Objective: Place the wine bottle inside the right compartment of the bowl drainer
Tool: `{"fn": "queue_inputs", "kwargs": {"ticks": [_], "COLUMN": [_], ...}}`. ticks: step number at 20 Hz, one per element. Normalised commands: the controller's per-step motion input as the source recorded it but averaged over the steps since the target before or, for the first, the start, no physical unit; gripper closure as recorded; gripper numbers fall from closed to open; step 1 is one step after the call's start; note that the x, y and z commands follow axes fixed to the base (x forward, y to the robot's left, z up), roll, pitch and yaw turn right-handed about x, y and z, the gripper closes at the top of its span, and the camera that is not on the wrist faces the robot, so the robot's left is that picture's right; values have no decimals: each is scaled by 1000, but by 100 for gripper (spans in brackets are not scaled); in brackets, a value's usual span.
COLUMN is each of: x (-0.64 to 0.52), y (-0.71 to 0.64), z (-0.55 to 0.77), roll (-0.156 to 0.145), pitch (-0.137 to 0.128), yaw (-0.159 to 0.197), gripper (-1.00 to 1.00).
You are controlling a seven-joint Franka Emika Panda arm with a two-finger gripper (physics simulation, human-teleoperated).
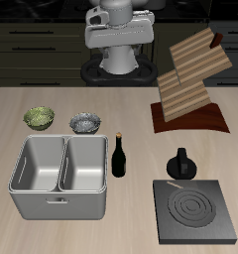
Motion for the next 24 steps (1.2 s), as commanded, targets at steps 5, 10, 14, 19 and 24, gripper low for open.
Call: {"fn": "queue_inputs", "kwargs": {"ticks": [5,10,14,19,24], "x": [362,355,307,258,326], "y": [-85,-66,-47,-32,-27], "z": [-25,-70,-44,-28,-40], "roll": [13,5,4,-18,-40], "pitch": [7,6,22,18,9], "yaw": [-32,4,-12,8,11], "gripper": [-100,-100,-100,-100,-100]}}
